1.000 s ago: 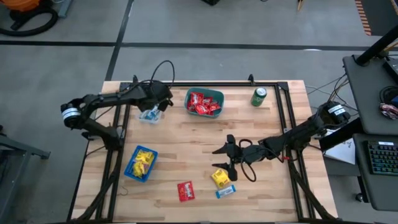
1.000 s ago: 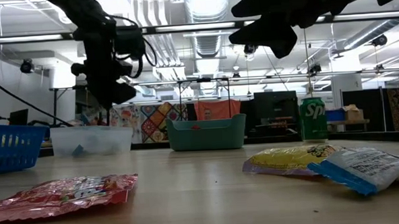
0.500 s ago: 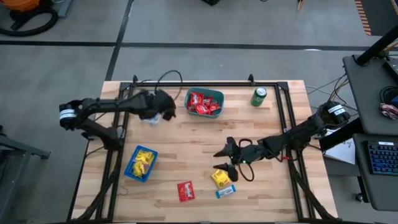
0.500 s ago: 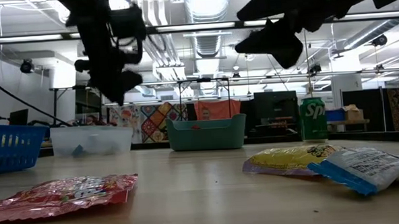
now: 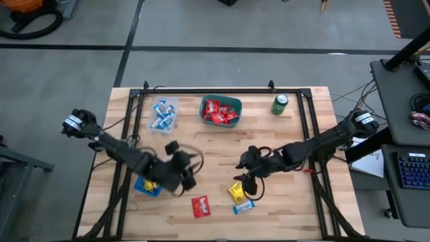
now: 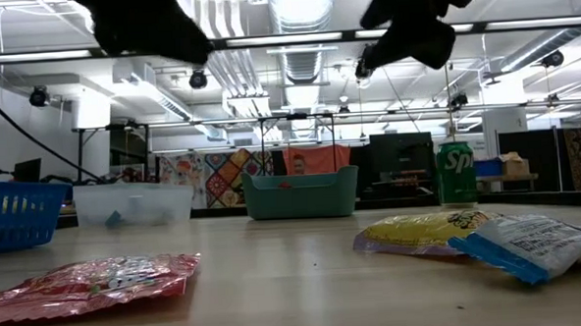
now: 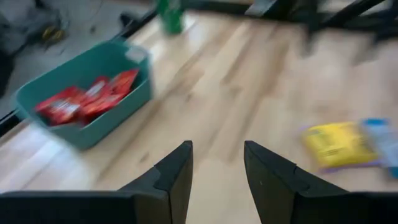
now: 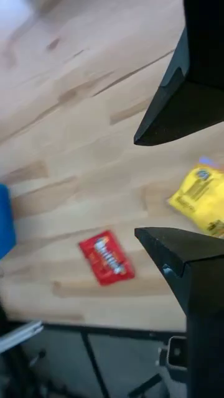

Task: Sort candy
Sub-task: Put the yellow candy into the blue basket

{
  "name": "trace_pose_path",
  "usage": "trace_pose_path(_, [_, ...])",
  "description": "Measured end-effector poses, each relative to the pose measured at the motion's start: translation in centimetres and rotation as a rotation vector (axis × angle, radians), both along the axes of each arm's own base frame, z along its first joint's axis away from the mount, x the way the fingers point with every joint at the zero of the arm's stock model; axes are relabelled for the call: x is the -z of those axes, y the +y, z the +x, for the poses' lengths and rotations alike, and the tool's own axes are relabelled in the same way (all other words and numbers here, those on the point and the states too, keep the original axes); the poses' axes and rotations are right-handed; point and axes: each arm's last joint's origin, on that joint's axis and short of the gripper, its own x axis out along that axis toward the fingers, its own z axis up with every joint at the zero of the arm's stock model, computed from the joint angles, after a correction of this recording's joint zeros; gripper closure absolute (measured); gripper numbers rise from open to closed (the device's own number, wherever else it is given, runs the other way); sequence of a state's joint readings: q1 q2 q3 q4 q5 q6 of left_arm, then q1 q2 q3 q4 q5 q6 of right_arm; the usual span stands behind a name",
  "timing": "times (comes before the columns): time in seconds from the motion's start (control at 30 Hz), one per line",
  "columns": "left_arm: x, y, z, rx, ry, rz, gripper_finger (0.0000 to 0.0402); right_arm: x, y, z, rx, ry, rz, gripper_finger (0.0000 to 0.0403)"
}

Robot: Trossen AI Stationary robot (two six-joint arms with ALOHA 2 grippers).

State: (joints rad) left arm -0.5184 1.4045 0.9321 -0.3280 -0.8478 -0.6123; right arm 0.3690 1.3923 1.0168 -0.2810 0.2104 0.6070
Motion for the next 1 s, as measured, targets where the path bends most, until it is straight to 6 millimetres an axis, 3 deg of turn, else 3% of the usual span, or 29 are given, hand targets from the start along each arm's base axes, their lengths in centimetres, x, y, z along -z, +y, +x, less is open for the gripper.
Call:
trace_pose_path(0.13, [0.1, -3.4, -0.4, 0.042, -0.117, 0.004, 0.0274, 0.1, 0.7, -0.2, 0.013, 0.093, 0.001, 0.0188])
trace_pose_path(0.27, [0.8, -5.2, -0.2, 0.074, -0.156, -0.015, 0.0274, 0.7, 1.6, -0.5, 0.021, 0.134, 0.037, 0.0188])
trace_pose_path(0.5, [2.2, -6.5, 0.6, 0.115, -0.147, -0.041, 0.0274, 1.5, 3.8, -2.1, 0.054, 0.191, 0.121, 0.0188])
trace_pose_path(0.73, [2.2, -7.7, 1.8, 0.134, -0.148, -0.066, 0.0274, 2.5, 6.4, -3.1, 0.081, 0.237, 0.200, 0.0188])
trace_pose_path(1.0, [2.7, -8.9, 3.0, 0.140, -0.135, -0.059, 0.0274, 5.2, 8.2, -3.1, 0.151, 0.329, 0.224, 0.0188])
